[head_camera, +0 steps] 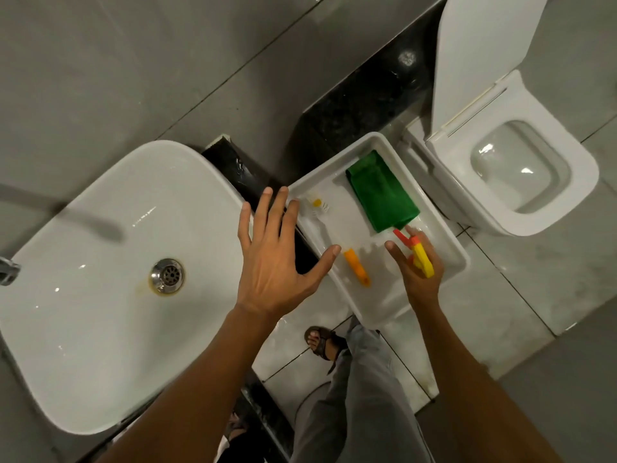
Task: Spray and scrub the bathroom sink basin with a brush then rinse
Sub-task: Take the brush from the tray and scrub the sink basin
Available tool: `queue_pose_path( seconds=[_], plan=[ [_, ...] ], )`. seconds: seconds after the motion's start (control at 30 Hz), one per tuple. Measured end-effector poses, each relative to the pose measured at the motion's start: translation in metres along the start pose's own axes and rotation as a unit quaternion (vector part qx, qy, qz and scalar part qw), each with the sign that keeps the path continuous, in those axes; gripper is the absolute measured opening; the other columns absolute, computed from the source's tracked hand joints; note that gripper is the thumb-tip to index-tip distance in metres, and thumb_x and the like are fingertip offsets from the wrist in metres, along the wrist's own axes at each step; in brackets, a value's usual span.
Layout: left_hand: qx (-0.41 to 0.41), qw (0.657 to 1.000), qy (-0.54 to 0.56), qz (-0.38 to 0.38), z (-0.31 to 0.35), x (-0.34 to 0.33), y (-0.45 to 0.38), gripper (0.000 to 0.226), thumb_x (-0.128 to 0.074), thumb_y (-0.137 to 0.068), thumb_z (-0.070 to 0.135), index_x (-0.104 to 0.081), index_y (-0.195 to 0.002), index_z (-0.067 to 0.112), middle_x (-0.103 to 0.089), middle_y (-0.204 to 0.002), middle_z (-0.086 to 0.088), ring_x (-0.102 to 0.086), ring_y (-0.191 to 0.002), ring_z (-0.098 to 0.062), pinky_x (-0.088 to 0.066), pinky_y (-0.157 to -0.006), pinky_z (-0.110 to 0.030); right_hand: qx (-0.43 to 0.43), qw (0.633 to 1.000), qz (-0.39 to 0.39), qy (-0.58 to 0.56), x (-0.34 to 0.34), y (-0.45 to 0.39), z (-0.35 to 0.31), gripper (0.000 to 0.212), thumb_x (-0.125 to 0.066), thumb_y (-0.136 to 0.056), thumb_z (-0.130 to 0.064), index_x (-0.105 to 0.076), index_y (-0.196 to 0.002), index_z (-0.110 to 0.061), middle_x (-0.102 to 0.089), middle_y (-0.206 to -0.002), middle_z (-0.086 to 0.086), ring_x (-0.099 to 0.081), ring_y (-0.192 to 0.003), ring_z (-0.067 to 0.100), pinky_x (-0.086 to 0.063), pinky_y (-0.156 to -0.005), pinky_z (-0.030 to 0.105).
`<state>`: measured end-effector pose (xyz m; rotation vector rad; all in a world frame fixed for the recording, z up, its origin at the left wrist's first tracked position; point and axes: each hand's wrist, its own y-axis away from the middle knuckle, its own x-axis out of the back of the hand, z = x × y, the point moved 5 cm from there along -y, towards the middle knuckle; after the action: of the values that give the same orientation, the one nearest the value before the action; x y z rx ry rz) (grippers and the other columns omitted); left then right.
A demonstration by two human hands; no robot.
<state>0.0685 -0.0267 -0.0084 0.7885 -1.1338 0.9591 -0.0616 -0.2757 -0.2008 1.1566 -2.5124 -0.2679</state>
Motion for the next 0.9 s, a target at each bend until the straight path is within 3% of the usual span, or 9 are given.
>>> queue_pose_path(
  seconds=[0.07, 0.17, 0.23, 0.27, 0.37, 0.47, 0.6, 0.77, 0.9],
  plan=[
    [0.001, 1.0, 0.002, -0.002, 0.0, 0.001, 0.001, 0.095, -0.047, -0.096, 0.082, -0.042, -0.162, 0.014, -0.033, -0.175, -0.008, -0.016, -0.168, -0.027, 0.004, -0.137, -0.052, -0.034, 0.999, 0.041, 0.01, -0.001, 0.011, 0.005, 0.075, -0.091, -0.08, -0.034, -0.06, -0.147, -0.021, -0.061, -0.145, 0.004, -0.06, -0.135, 0.025, -0.054, -0.11, 0.049],
    [0.002, 1.0, 0.005, 0.0, 0.0, 0.004, 0.0, 0.094, -0.048, -0.096, 0.081, -0.042, -0.162, 0.013, -0.034, -0.175, -0.008, -0.018, -0.168, -0.027, 0.003, -0.137, -0.052, -0.142, 0.975, 0.169, 0.015, -0.001, 0.042, 0.022, 0.095, -0.093, -0.07, -0.051, -0.049, -0.15, -0.026, -0.047, -0.15, 0.002, -0.053, -0.133, 0.021, -0.05, -0.113, 0.047],
    [0.003, 1.0, 0.008, -0.001, 0.002, 0.004, 0.0, 0.094, -0.049, -0.096, 0.081, -0.043, -0.161, 0.013, -0.035, -0.174, -0.009, -0.02, -0.167, -0.027, 0.002, -0.137, -0.052, -0.223, 0.944, 0.242, -0.025, -0.007, 0.067, 0.03, 0.089, -0.094, -0.066, -0.053, -0.051, -0.138, -0.02, -0.05, -0.134, 0.005, -0.056, -0.112, 0.019, -0.056, -0.103, 0.044],
    [0.004, 1.0, 0.006, -0.001, 0.002, 0.004, 0.0, 0.094, -0.049, -0.096, 0.081, -0.043, -0.161, 0.013, -0.035, -0.174, -0.009, -0.02, -0.167, -0.027, 0.001, -0.137, -0.052, -0.248, 0.938, 0.24, -0.034, -0.014, 0.079, 0.031, 0.079, -0.094, -0.068, -0.05, -0.052, -0.128, -0.019, -0.054, -0.122, 0.004, -0.058, -0.103, 0.02, -0.058, -0.097, 0.04],
    [0.0, 1.0, -0.007, -0.001, 0.001, 0.004, 0.001, 0.094, -0.047, -0.097, 0.081, -0.044, -0.161, 0.013, -0.036, -0.174, -0.01, -0.022, -0.167, -0.028, -0.002, -0.136, -0.056, -0.205, 0.975, 0.075, 0.027, -0.057, 0.102, 0.017, 0.049, -0.088, -0.08, -0.04, -0.057, -0.115, -0.023, -0.062, -0.106, -0.005, -0.065, -0.106, 0.028, -0.057, -0.086, 0.031],
    [0.001, 1.0, -0.013, -0.003, 0.002, 0.004, 0.001, 0.095, -0.044, -0.096, 0.083, -0.043, -0.161, 0.012, -0.035, -0.174, -0.011, -0.021, -0.167, -0.029, -0.005, -0.135, -0.059, -0.093, 0.983, -0.053, 0.146, -0.093, 0.089, -0.003, 0.056, -0.08, -0.091, -0.034, -0.058, -0.139, -0.015, -0.059, -0.138, 0.006, -0.056, -0.128, 0.022, -0.049, -0.111, 0.039],
    [0.007, 1.0, 0.0, -0.01, 0.003, 0.004, 0.001, 0.097, -0.038, -0.095, 0.084, -0.042, -0.161, 0.013, -0.034, -0.175, -0.011, -0.019, -0.167, -0.029, -0.005, -0.135, -0.06, -0.092, 0.962, -0.1, 0.236, -0.114, 0.05, -0.014, 0.056, -0.062, -0.104, -0.023, -0.044, -0.156, -0.011, -0.047, -0.156, 0.012, -0.045, -0.144, 0.03, -0.04, -0.121, 0.046],
    [0.004, 1.0, 0.012, -0.009, 0.003, 0.005, 0.0, 0.099, -0.034, -0.095, 0.086, -0.041, -0.162, 0.013, -0.032, -0.176, -0.011, -0.017, -0.168, -0.029, -0.003, -0.136, -0.059, -0.161, 0.935, -0.174, 0.265, -0.117, 0.032, -0.005, 0.04, -0.059, -0.105, -0.025, -0.056, -0.141, -0.006, -0.06, -0.138, 0.017, -0.058, -0.128, 0.034, -0.048, -0.111, 0.043],
    [-0.006, 1.0, 0.003, 0.006, 0.002, 0.002, 0.002, 0.1, -0.029, -0.097, 0.087, -0.038, -0.163, 0.013, -0.03, -0.176, -0.011, -0.017, -0.168, -0.029, -0.007, -0.135, -0.06, -0.164, 0.935, -0.197, 0.243, -0.114, 0.038, -0.008, 0.041, -0.061, -0.106, -0.028, -0.054, -0.138, -0.004, -0.064, -0.131, 0.02, -0.063, -0.12, 0.035, -0.051, -0.107, 0.045]
  ],
)
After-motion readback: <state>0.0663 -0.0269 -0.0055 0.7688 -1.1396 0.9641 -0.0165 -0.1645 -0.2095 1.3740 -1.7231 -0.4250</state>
